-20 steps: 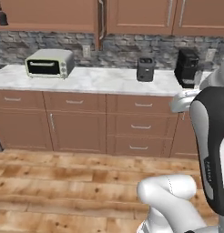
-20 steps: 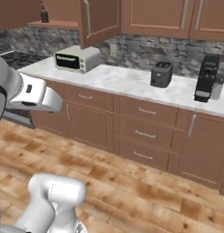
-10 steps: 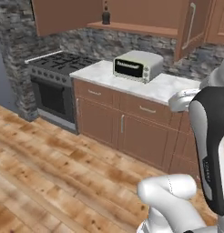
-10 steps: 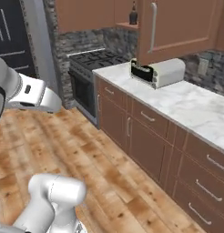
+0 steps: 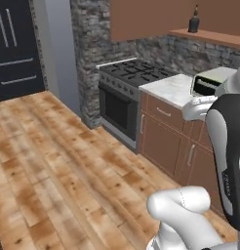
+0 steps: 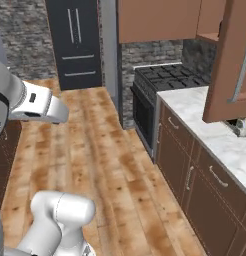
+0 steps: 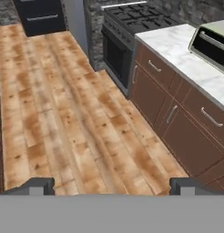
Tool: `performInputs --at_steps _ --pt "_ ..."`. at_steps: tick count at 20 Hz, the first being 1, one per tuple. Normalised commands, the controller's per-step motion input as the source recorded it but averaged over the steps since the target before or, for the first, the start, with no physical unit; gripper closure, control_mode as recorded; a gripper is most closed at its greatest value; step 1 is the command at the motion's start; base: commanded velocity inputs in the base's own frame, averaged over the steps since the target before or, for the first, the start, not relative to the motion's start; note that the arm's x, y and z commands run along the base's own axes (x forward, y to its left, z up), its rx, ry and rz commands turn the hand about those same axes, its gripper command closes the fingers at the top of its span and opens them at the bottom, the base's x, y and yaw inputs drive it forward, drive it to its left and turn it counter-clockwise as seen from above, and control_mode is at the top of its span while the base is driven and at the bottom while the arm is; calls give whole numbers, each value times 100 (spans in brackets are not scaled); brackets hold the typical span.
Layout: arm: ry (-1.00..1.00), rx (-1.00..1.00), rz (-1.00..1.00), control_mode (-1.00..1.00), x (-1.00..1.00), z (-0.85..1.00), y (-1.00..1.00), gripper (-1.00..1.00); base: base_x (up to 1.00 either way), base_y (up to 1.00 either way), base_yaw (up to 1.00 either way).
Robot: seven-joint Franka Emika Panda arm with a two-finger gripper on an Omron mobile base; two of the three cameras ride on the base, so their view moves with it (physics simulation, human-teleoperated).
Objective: Get the candle and the liquor from the cabinet and move them to the dining counter.
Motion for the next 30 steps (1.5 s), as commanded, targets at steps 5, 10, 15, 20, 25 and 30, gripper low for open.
performInputs --at_steps 5,10,15,20,25,30 --pt "0 0 0 100 0 0 0 -100 100 -19 5" --pt "0 0 0 100 0 0 0 -100 100 -6 -28" --pt "0 0 0 100 0 0 0 -100 100 2 -43" --pt "0 0 0 100 0 0 0 -100 100 27 -49" --pt "0 0 0 100 0 0 0 -100 100 29 -50" --pt "0 0 0 100 0 0 0 -100 97 27 -54"
